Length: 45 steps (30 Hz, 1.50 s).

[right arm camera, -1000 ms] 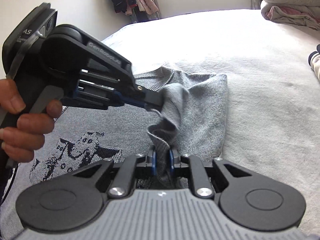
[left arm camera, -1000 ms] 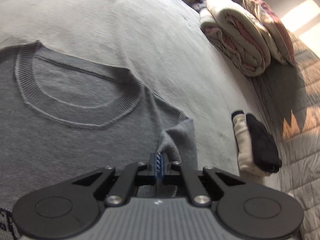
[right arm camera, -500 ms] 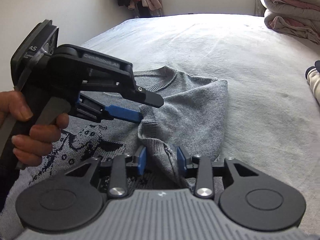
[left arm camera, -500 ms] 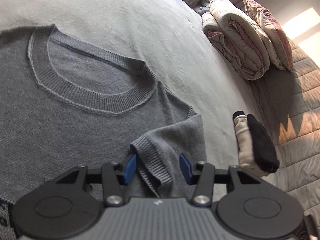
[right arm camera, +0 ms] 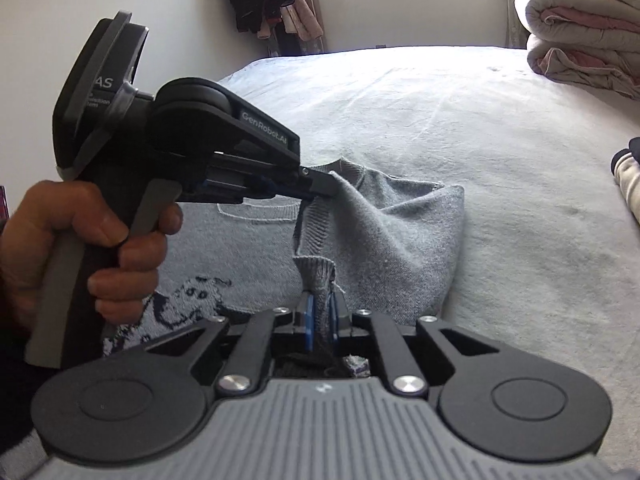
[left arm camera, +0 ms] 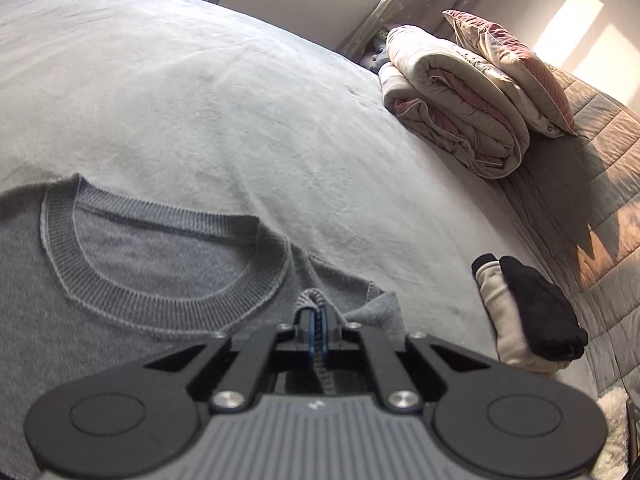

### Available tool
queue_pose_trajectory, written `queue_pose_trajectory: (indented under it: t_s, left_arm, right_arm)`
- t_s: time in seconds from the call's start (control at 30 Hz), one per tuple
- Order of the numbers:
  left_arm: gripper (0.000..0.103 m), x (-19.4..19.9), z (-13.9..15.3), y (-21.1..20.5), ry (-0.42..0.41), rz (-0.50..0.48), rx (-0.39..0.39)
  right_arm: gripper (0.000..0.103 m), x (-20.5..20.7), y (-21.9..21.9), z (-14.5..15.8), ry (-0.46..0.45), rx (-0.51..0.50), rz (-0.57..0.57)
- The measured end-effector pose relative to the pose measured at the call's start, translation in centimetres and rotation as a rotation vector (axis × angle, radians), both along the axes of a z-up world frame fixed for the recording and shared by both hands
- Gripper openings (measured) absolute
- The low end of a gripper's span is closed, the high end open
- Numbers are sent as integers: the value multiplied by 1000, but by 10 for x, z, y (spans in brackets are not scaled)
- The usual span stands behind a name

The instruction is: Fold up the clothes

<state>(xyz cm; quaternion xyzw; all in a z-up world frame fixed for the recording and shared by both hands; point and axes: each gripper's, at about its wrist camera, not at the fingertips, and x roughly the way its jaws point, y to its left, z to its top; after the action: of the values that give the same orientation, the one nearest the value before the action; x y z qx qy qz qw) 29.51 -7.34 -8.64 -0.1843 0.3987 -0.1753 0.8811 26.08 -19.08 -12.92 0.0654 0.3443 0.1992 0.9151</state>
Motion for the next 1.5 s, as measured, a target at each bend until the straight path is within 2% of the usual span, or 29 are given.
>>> queue_pose_trajectory:
  t_s: [0.23,0.27,0.37,0.4,0.47,0.57,0.73,0.8,0.83,0.87,0.93,1.0,1.03,1.17,1.3,1.5]
  left_arm:
    - [4,9,0,13,-22,5,49]
    - [4,9,-5,18,-10,18,62]
    - [6,11,-17,31,24,55,98]
    - [7,11,-20,39,30,67,85]
    - [14,11,-23,52,51,83,44]
    - [28,10,-26,62,75,72,-16]
    - [29,10,-31,57,65,22,-53]
    - [25,11,-33,54,55,4,-52]
    - [19,12,-35,51,51,-4,-49]
    - [1,13,-37,50,54,-14,-55]
    - [0,12,-38,47,35,-24,-56]
    - [0,8,-32,47,-24,-20,-39]
    - [0,6,-29,47,-51,-17,-33]
    - [0,9,-23,55,-95,14,-8]
    - [0,14,-25,66,-81,34,-2]
    - [0,16,-29,75,-75,45,15]
  right_arm:
    - [11,16,19,-10,52,45,-8]
    - [18,18,21,-13,65,43,-4]
    - [24,19,20,-14,94,52,22]
    - [37,18,17,-11,88,66,27]
    - [46,17,6,-2,52,86,25]
    - [46,27,-16,6,17,79,-22]
    - [46,54,-51,3,-3,49,-167]
    - [46,68,-63,-3,11,59,-222]
    - [46,76,-68,-6,19,64,-246]
    - [46,84,-72,-11,29,69,-266]
    - [45,96,-76,-19,41,84,-282]
    - [27,102,-76,-23,40,101,-280]
    - [25,104,-75,-24,36,109,-279]
    - [25,106,-71,-26,25,120,-290]
    - [30,111,-71,-27,31,140,-294]
    - [32,119,-71,-29,41,170,-300]
